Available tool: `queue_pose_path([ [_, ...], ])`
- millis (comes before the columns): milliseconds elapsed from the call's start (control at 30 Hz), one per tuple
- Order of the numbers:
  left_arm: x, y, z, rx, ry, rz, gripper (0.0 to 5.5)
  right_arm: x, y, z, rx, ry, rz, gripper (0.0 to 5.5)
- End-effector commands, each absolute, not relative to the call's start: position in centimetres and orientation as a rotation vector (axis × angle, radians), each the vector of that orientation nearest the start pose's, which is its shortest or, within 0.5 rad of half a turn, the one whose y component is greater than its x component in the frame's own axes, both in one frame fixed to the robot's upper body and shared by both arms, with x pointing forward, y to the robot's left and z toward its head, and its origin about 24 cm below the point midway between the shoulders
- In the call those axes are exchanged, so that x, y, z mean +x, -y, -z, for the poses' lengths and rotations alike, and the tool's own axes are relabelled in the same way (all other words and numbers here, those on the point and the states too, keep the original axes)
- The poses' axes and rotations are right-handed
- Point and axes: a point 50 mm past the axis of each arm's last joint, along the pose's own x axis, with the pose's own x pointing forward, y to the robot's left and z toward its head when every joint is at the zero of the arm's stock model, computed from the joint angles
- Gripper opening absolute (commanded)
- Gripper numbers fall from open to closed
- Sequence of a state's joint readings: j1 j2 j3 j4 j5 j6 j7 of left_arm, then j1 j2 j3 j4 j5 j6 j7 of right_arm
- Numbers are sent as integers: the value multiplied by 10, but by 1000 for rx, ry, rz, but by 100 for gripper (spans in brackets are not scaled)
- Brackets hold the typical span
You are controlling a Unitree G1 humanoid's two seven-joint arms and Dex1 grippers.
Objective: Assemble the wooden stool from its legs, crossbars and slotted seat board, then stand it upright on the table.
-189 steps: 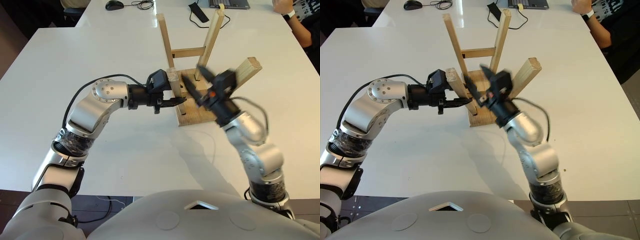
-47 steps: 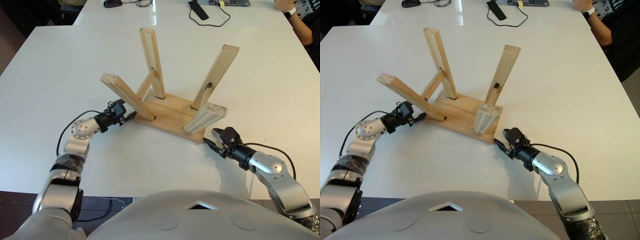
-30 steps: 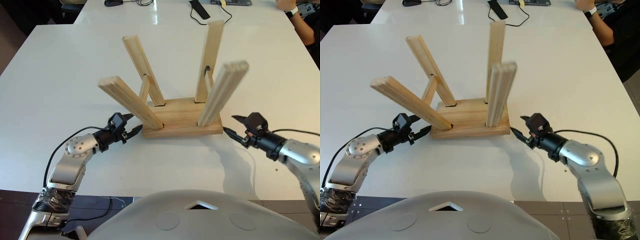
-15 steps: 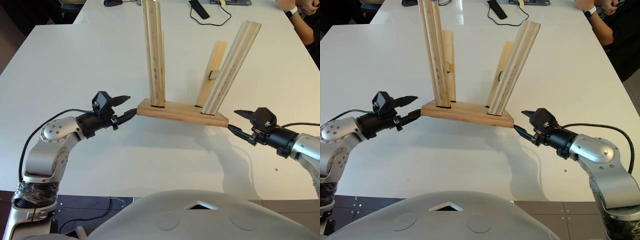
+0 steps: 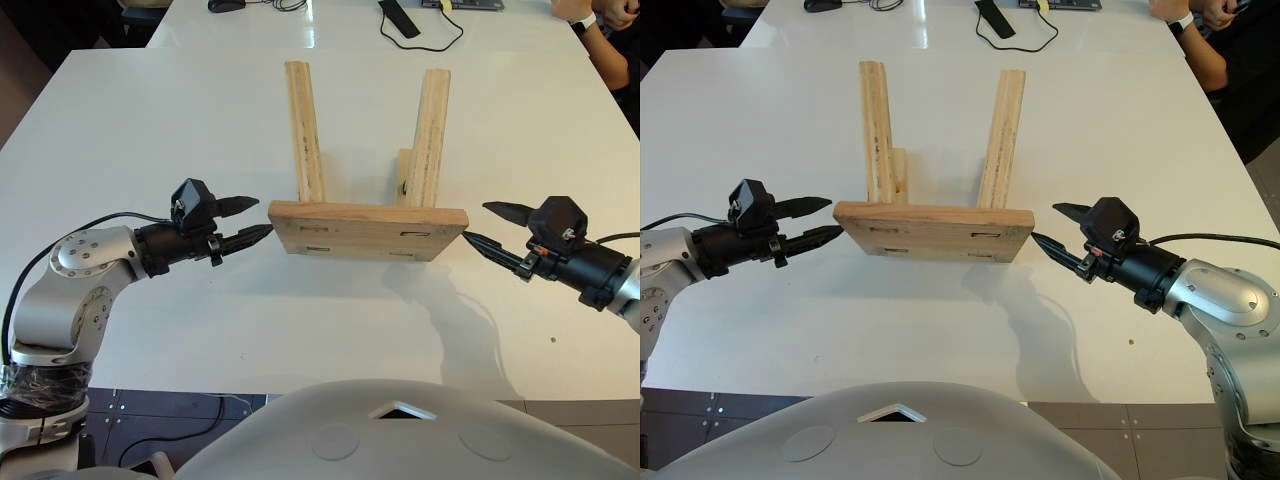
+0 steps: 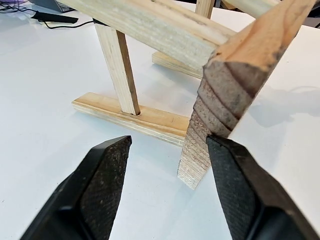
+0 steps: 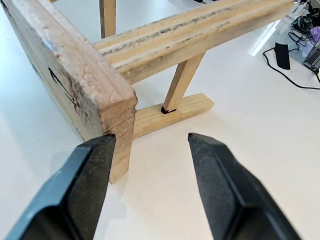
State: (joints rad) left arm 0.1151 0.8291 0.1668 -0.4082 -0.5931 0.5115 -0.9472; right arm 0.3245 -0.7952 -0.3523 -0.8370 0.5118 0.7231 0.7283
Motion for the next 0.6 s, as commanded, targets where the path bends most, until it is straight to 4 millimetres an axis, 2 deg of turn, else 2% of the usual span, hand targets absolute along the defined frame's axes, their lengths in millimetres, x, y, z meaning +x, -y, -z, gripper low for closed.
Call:
queue_pose_path([
  [33, 189, -208, -139, 112, -247, 1250, 280, 148, 181, -163, -289, -233, -1061, 270],
  [133, 186, -213, -140, 138, -263, 1275, 280, 143, 181, -157, -267, -279, -1088, 270],
  [400, 189, -223, -136, 205, -292, 1267, 280, 145, 199, -136, -224, -376, -1040, 270],
  [600, 198, -260, -109, 337, -381, 1175, 280, 149, 228, -118, -282, -473, -992, 270],
])
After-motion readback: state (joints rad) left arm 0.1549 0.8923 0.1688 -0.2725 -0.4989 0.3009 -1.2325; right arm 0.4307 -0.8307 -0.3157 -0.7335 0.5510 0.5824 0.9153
